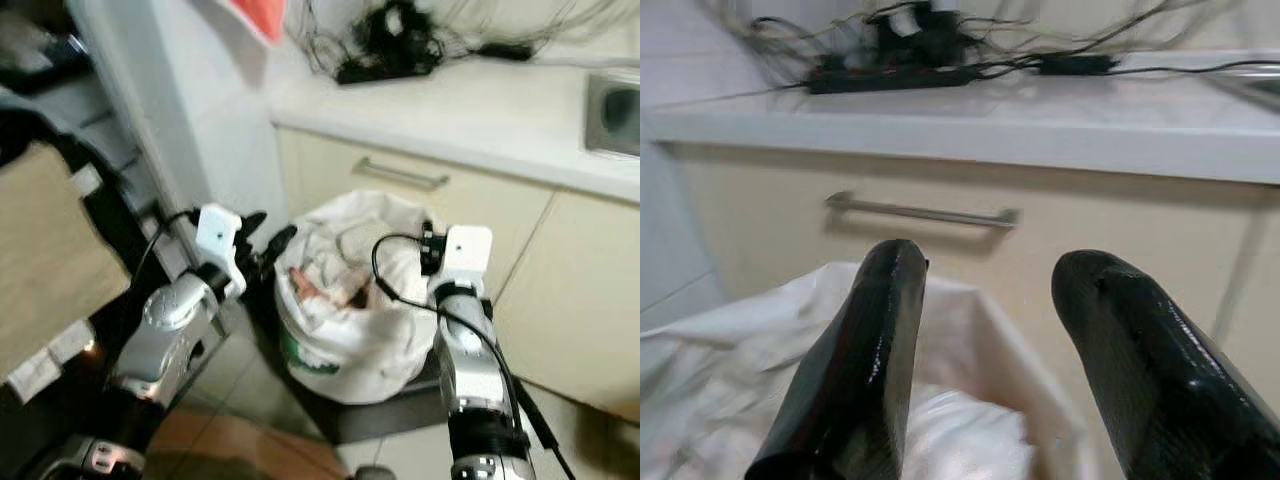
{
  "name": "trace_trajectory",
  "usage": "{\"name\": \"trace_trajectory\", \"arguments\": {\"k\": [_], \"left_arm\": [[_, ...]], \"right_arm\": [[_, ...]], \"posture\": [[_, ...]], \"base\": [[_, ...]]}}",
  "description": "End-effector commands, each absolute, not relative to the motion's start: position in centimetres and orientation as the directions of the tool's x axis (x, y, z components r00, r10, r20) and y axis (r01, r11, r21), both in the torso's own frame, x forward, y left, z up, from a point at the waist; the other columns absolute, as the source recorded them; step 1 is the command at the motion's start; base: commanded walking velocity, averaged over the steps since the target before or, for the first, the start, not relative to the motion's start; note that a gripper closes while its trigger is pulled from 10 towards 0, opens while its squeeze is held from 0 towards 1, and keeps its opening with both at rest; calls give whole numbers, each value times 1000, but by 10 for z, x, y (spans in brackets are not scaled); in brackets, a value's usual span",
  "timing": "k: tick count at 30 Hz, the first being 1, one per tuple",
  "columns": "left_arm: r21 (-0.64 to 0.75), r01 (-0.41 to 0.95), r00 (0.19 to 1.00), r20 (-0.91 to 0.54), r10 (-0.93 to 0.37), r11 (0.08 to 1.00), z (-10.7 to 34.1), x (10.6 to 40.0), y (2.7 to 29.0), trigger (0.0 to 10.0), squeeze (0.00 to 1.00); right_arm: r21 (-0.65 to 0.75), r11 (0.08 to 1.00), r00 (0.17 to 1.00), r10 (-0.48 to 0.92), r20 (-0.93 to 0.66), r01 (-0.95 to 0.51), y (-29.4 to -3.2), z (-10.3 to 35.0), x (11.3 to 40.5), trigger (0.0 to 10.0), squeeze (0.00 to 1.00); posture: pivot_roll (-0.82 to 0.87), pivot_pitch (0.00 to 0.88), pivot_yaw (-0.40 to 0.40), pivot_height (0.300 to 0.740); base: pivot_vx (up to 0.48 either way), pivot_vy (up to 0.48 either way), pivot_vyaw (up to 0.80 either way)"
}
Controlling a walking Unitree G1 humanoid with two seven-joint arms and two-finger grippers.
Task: Clothes washing
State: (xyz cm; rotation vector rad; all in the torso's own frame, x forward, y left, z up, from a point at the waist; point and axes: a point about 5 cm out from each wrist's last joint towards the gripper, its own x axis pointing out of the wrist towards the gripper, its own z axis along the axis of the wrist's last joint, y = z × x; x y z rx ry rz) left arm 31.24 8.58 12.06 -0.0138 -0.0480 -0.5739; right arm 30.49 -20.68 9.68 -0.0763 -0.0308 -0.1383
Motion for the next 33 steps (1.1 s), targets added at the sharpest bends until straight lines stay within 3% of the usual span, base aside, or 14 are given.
{"name": "trace_trajectory", "arguments": {"k": [1, 7, 11, 17, 19, 26, 33], "left_arm": [[21, 543, 838, 52, -543, 839, 126, 314, 82, 10000, 0], [30, 506, 861, 47, -507, 862, 127, 317, 84, 10000, 0], [25, 507, 860, 50, -508, 861, 127, 317, 84, 10000, 0], [29, 511, 857, 56, -512, 859, 129, 314, 86, 10000, 0], [32, 509, 859, 53, -510, 860, 129, 312, 90, 10000, 0], [58, 499, 864, 47, -501, 865, 132, 308, 102, 10000, 0], [82, 490, 869, 32, -494, 868, 134, 303, 112, 10000, 0]], "right_arm": [[-66, 990, 991, -125, 49, 128, -206, 103, 311, 10000, 0], [-66, 991, 994, -113, 14, 114, -208, 108, 327, 10000, 0], [48, 989, 989, -137, -60, 140, -207, 109, 343, 10000, 0], [75, 973, 970, -206, -130, 217, -216, 108, 355, 10000, 0], [126, 948, 935, -255, -246, 292, -221, 97, 359, 10000, 0], [237, 881, 851, -274, -448, 409, -221, 65, 349, 10000, 0], [234, 871, 825, -277, -492, 431, -220, 58, 345, 10000, 0]], "posture": [[-209, 0, 72, 724], [-205, 0, 76, 724], [-196, 0, 75, 724], [-164, 0, 68, 724], [-141, 0, 64, 724], [-88, 0, 58, 724], [-37, 0, 62, 724]], "base": [[480, 0, 0], [480, 0, 0], [0, 0, 0], [0, 0, 0], [0, 0, 0], [0, 0, 0], [0, 0, 0]]}}
